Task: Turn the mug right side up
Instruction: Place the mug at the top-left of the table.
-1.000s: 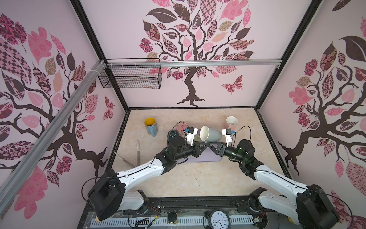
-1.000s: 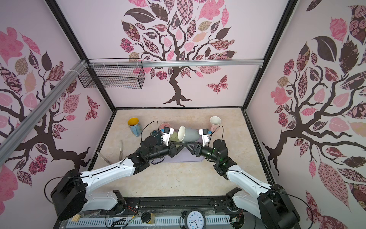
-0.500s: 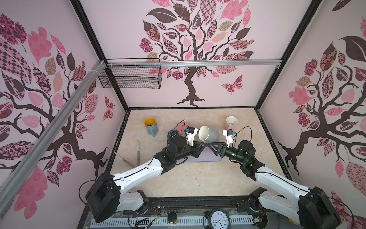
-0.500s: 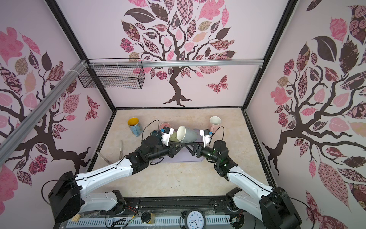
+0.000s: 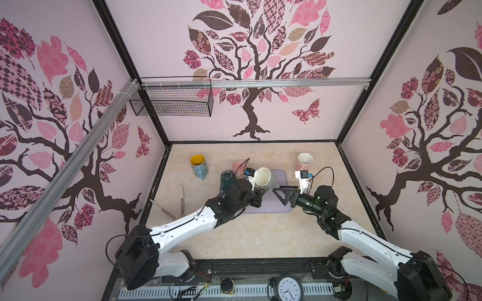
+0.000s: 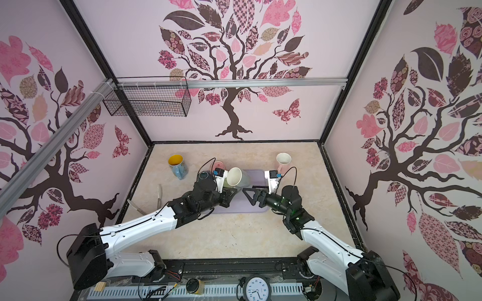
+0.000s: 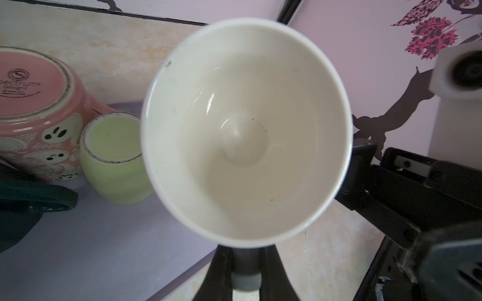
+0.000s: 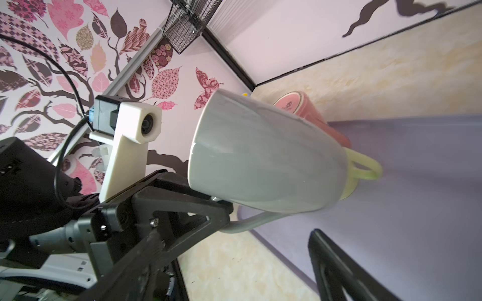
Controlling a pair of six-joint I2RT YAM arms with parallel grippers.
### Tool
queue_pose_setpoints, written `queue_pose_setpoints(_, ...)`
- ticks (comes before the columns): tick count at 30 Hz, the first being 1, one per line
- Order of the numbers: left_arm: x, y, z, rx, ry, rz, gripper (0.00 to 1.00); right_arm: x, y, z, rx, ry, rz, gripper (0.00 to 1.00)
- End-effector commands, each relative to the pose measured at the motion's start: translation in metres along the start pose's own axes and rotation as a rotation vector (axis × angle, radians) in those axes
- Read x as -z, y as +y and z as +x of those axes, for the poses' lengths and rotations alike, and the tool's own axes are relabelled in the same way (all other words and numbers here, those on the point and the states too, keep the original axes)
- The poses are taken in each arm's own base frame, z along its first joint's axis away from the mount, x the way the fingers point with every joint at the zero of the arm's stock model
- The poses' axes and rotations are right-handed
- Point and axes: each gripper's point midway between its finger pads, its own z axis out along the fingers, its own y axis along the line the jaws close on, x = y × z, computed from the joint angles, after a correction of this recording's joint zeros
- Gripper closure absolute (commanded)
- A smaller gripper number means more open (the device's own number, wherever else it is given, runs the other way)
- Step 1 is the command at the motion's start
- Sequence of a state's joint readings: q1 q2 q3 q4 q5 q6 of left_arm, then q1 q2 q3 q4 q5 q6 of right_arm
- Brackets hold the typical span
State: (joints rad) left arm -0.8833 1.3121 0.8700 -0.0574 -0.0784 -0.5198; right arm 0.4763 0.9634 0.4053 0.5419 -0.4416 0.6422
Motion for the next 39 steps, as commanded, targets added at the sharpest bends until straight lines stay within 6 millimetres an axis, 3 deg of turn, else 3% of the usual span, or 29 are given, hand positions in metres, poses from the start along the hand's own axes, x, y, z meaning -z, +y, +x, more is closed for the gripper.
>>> queue_pose_setpoints(1,0.009,-0.009,-0.043,-0.014,-0.119,-0.002,1.0,0.01,-0.016,-0.006,0.037,-0.047,0.114,0.01)
queue_pose_setpoints(8,0.011,0.009,-0.047,0.01,-0.12,-0.048,1.0,0.025,-0.027,-0.01,0.082,-0.077,0.213,0.0)
queue_pose_setpoints(16,0.021,0.037,-0.052,0.08,-0.138,-0.082,1.0,0.03,-0.051,0.005,0.045,-0.041,0.319,0.01)
queue_pose_setpoints(20,0.028,0.051,-0.054,0.066,-0.141,-0.147,1.0,0.029,-0.051,0.009,0.035,-0.009,0.32,0.0)
queue_pose_setpoints(29,0.046,0.06,-0.071,0.092,-0.198,-0.19,1.0,0.04,-0.068,0.018,-0.007,0.043,0.423,0.01)
queue_pose_setpoints(39,0.08,0.075,-0.089,0.088,-0.258,-0.305,1.0,0.047,-0.066,0.037,-0.013,0.072,0.375,0.0)
